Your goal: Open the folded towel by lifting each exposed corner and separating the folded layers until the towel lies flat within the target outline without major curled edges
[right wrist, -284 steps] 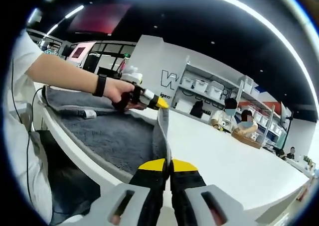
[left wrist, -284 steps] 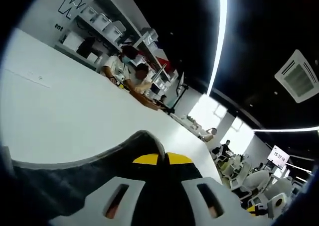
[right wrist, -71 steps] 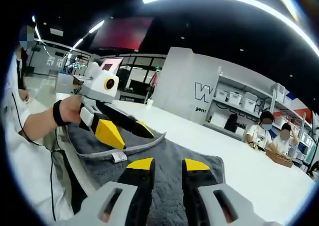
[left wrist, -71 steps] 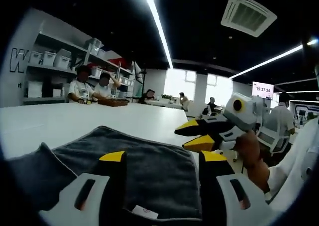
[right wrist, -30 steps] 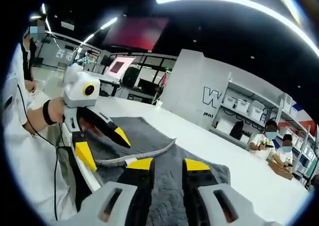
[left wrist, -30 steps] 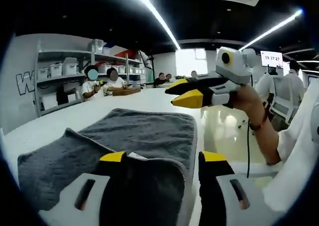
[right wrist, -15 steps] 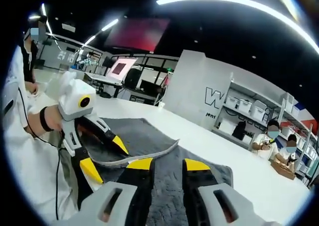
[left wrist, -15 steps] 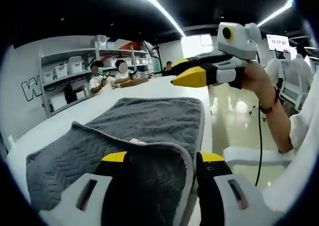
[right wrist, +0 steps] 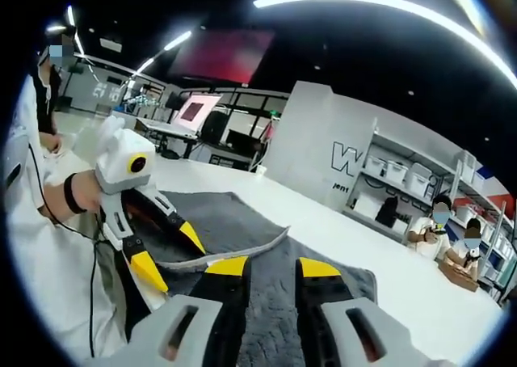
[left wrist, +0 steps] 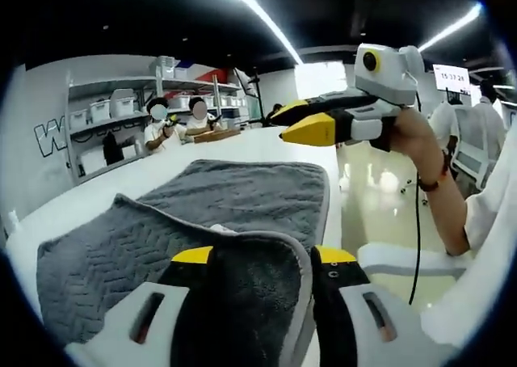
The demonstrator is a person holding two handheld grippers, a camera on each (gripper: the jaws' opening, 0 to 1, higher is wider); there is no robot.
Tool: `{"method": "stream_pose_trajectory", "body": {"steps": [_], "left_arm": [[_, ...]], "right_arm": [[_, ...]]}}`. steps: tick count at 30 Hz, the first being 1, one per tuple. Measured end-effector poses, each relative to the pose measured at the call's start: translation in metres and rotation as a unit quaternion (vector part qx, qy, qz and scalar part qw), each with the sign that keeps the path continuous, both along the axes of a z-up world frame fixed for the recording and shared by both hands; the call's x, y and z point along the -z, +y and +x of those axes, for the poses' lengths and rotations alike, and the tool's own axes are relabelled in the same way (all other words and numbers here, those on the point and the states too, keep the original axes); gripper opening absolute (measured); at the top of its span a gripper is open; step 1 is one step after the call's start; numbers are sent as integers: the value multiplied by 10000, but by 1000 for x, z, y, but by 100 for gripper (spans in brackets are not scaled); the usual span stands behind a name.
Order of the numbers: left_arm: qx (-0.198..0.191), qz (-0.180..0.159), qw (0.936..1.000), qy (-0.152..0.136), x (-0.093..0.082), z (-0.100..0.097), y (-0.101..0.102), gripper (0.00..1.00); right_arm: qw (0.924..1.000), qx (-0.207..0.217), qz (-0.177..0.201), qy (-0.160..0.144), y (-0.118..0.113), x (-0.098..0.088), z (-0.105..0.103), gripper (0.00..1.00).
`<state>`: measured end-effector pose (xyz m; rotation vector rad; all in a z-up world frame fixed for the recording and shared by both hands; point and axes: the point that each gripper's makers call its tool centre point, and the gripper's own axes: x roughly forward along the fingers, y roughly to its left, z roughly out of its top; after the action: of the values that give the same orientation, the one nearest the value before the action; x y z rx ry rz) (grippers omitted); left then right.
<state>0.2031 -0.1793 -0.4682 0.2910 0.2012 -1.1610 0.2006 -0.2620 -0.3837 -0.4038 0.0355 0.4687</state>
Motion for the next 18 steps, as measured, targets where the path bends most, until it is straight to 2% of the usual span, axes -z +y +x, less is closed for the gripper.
{"method": "stream_pose_trajectory", "body": {"steps": [4,10,13,18], "left_arm": [[-29,13,9999,-111,-2,0,3,44],[-7,135,9994,-331,-5,-1,7,35],[99,170,9995,-234,-1,-3,6,34],[140,157,9994,-283,-3,-4,6,25]], "right_arm": [[10000,-20,-13,-8,2,0,0,17],[10000,-16,-19,-3,2,0,0,17],[10000,-22,-37,12,2,1,0,17],[10000,-21,-25,35,3,3,2,17]]}}
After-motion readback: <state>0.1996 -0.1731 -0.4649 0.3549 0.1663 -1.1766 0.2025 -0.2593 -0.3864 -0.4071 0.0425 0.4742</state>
